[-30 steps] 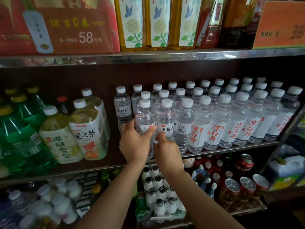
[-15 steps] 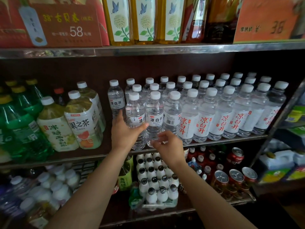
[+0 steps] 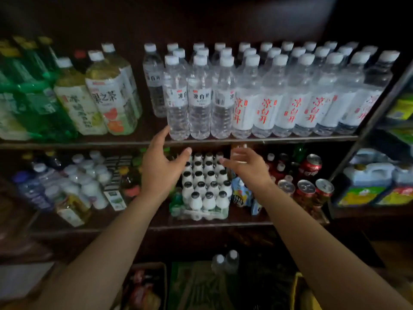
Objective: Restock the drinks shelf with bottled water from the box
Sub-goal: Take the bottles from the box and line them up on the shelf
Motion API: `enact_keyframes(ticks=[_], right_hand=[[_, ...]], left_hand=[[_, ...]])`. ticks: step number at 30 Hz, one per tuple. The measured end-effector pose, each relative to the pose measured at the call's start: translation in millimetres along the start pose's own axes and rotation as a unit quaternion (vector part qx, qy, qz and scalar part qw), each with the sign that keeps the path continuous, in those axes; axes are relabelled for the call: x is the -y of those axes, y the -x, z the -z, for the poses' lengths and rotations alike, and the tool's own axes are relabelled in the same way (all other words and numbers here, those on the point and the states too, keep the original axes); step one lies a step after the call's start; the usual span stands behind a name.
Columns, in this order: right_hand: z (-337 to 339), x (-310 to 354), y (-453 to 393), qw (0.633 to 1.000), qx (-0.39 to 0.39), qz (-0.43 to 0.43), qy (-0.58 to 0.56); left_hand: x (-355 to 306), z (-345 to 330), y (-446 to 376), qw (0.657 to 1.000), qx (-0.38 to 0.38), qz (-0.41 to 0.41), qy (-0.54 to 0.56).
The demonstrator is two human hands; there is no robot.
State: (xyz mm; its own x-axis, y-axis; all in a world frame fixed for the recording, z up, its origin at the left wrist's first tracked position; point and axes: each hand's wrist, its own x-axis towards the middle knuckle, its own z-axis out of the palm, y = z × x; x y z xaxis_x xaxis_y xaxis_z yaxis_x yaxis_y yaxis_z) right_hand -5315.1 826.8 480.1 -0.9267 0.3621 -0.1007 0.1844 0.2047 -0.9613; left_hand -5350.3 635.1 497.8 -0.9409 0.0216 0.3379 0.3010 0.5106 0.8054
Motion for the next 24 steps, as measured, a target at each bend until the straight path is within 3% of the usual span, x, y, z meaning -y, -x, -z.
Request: enact_keyframes(ticks=[6, 12, 18, 24], right_hand=[[-2, -103, 29, 0.996, -0.016, -0.083, -0.002], [-30, -236, 40, 0.985, -0.05, -0.162, -0.02], [-79, -369, 50, 0.972, -0.088, -0.214, -0.042], [-125, -509, 50, 0.977, -0.09, -0.191, -0.042]], left_hand=[[70, -62, 72, 0.983, 0.156, 0.089, 0.037], [162, -126, 128, 0.95, 0.25, 0.139, 0.128], [290, -199, 183, 0.926, 0.319, 0.177, 0.103], [406, -270, 223, 0.918, 0.342, 0.18, 0.087]])
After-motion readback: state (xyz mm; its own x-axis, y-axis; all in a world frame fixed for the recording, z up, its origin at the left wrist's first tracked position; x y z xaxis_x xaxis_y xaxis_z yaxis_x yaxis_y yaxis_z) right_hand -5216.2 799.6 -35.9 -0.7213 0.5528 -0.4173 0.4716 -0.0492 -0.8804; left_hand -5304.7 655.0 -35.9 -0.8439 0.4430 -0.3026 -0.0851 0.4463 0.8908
